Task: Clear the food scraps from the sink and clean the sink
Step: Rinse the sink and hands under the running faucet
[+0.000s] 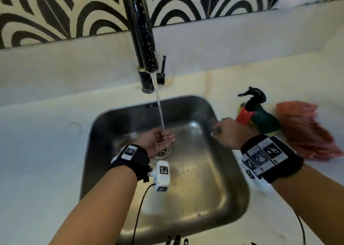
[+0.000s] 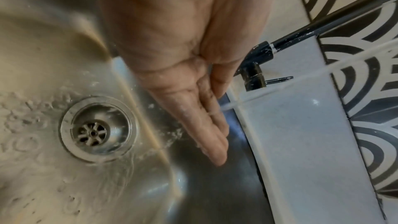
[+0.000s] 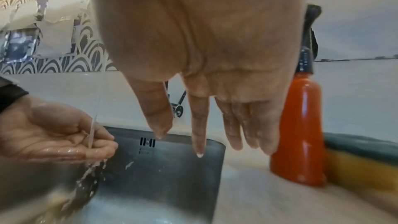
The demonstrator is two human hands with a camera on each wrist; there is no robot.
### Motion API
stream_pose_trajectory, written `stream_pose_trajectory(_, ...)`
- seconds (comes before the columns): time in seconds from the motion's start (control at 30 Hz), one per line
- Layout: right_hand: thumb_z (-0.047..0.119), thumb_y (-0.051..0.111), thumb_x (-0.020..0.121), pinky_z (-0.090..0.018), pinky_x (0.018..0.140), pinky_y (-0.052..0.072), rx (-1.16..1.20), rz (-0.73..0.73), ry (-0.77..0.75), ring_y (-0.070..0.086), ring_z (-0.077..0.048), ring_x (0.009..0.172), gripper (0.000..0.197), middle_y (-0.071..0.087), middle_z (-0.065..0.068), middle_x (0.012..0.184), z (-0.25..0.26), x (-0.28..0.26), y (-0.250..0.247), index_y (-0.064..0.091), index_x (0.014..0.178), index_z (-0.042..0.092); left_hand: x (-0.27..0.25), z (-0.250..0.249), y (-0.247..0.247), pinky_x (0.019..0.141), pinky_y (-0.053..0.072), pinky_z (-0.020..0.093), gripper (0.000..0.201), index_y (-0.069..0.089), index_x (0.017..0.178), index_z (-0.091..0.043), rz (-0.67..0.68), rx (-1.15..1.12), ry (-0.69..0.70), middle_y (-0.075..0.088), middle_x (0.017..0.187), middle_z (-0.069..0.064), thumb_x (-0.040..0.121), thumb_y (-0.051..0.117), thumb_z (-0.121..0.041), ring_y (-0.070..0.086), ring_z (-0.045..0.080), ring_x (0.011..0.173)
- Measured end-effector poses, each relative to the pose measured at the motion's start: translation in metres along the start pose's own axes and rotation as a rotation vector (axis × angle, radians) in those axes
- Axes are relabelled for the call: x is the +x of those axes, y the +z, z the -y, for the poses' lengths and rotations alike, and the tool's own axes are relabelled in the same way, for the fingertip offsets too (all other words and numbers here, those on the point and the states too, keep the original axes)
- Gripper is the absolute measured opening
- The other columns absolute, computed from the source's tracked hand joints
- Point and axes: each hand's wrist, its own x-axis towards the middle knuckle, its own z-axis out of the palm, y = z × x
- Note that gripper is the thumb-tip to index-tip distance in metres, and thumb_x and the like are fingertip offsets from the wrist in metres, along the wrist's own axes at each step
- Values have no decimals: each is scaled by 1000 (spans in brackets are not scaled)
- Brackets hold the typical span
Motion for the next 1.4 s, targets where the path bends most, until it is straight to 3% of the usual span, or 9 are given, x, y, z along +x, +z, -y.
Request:
stream_pose_trajectory(0.13, 40, 45, 96, -32, 100, 37, -12, 43, 47, 48, -25, 123, 44, 44, -8, 136, -8, -13, 9, 51, 133, 16, 10, 3, 11, 63, 57, 22, 37, 61, 97, 2, 36, 25, -45, 74, 82, 12, 102, 35, -24, 73, 19, 71)
stream_pose_trajectory(0.4, 31, 49, 94, -36, 103, 39, 134, 54, 53, 51, -29, 119, 35, 39, -10, 135, -13, -9, 15, 60, 122, 14, 20, 7, 18, 61, 57, 24, 41, 64, 93, 2, -12, 129, -94, 74, 79, 13, 102, 34, -24, 73, 20, 68)
stream_pose_trajectory(0.6, 30, 50, 94, -35, 102, 39, 143, 41, 29, 51, -26, 118, 32, 40, -9, 131, -17, -9, 18, 62, 118, 13, 31, 80, 47, 55, 41, 22, 44, 65, 75, -9, -33, 807, -234, 67, 77, 7, 100, 37, -31, 62, 17, 66)
stream_pose_trajectory(0.73, 31, 49, 95, -36, 101, 39, 144, 35, 22, 53, -26, 115, 32, 43, -7, 128, -19, -8, 15, 62, 118, 14, 41, 110, 49, 63, 42, 24, 33, 63, 106, -6, 53, 1299, -292, 67, 104, 10, 101, 36, -24, 64, 19, 81)
stream_pose_trajectory(0.8, 32, 48, 95, -36, 100, 40, 141, 36, 20, 55, -26, 114, 32, 44, -7, 126, -21, -8, 14, 62, 118, 13, 42, 103, 42, 60, 43, 21, 29, 62, 96, -9, -9, 1217, -250, 65, 97, 7, 101, 37, -24, 60, 14, 72)
stream_pose_trajectory(0.87, 31, 47, 96, -35, 98, 41, 133, 36, 14, 55, -27, 113, 33, 44, -7, 126, -23, -8, 14, 62, 118, 12, 40, 86, 31, 60, 41, 23, 33, 59, 83, -13, -107, 952, -217, 63, 85, 2, 101, 37, -29, 57, 11, 68)
stream_pose_trajectory(1.1, 26, 44, 97, -38, 102, 42, 124, 15, 21, 51, -29, 119, 35, 40, -14, 136, -19, -7, 18, 56, 123, 5, 36, 39, -7, 78, 50, 33, 46, 59, 103, 5, -205, 128, -2, 64, 103, 22, 103, 27, -28, 63, 28, 91)
stream_pose_trajectory(1.3, 26, 45, 96, -36, 103, 40, 122, 16, 36, 48, -29, 123, 37, 34, -16, 143, -18, -4, 22, 54, 125, 5, 43, 37, 8, 75, 51, 27, 44, 60, 100, 2, -140, 112, -7, 65, 105, 17, 102, 28, -28, 68, 21, 86)
stream_pose_trajectory(1.4, 27, 45, 96, -37, 103, 40, 117, 9, 35, 48, -29, 122, 36, 36, -14, 140, -20, -5, 23, 56, 123, 5, 39, 42, 32, 72, 50, 27, 44, 64, 96, -1, -45, 302, -74, 69, 97, 14, 101, 32, -31, 69, 22, 84)
